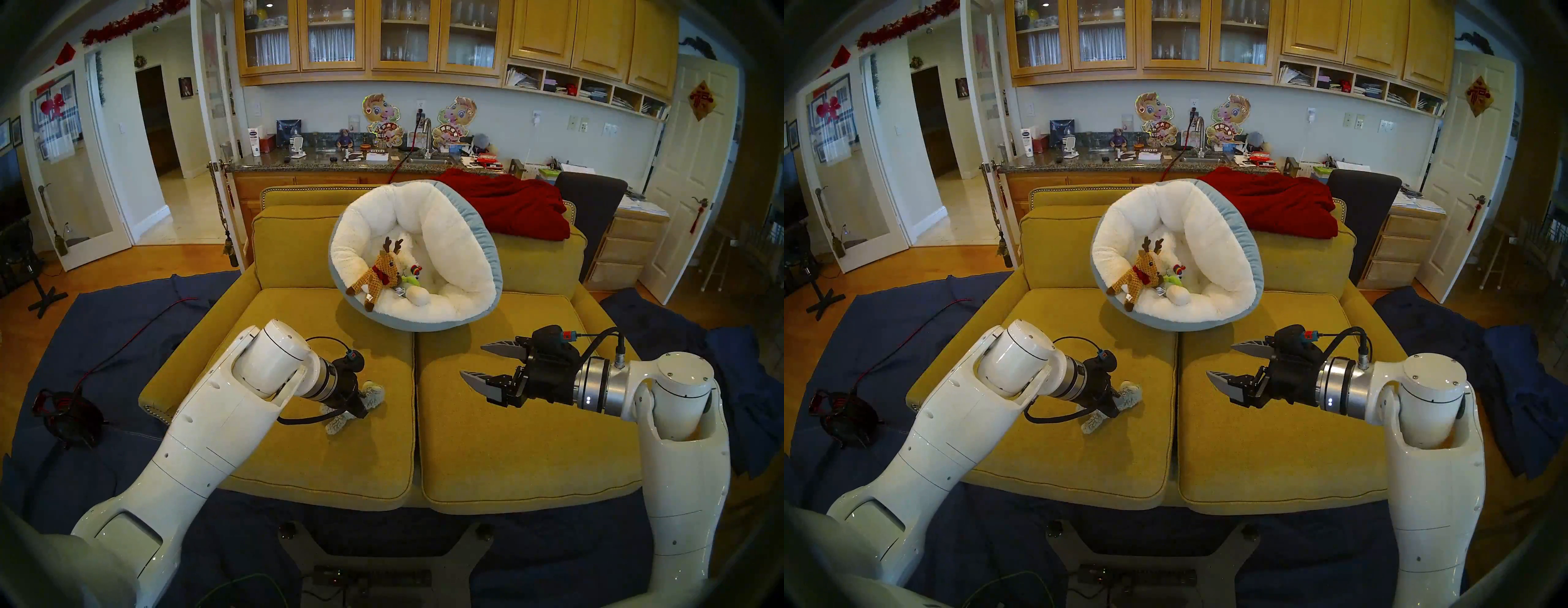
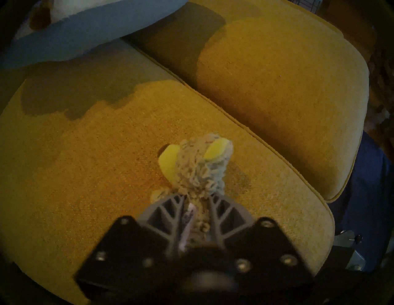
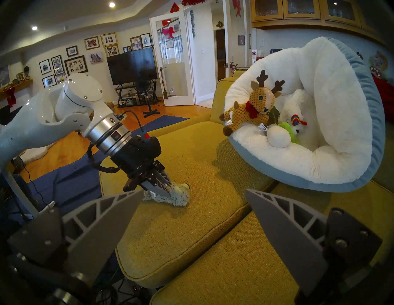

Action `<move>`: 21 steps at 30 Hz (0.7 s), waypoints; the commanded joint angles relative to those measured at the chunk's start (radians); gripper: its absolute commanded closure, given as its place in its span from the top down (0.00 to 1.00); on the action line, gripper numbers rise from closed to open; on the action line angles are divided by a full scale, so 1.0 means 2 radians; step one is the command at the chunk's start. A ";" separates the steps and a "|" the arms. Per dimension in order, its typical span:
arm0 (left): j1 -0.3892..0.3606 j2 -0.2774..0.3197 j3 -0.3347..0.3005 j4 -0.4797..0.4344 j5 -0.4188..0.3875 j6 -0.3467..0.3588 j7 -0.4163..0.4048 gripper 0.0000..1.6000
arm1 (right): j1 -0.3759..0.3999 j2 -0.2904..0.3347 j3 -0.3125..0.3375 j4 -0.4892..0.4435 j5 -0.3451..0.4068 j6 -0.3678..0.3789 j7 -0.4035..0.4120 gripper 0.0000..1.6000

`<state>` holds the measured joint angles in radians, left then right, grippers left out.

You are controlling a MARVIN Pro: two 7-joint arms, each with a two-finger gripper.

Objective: Put toys into dog bed

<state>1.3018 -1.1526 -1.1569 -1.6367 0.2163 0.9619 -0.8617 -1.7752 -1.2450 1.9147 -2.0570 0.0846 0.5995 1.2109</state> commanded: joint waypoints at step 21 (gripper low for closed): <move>-0.094 -0.067 -0.065 -0.018 0.002 -0.005 0.036 0.00 | 0.007 0.000 0.001 -0.009 0.002 -0.002 0.000 1.00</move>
<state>1.2228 -1.2059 -1.2308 -1.6585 0.2057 0.9622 -0.8247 -1.7753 -1.2449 1.9146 -2.0552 0.0846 0.5973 1.2113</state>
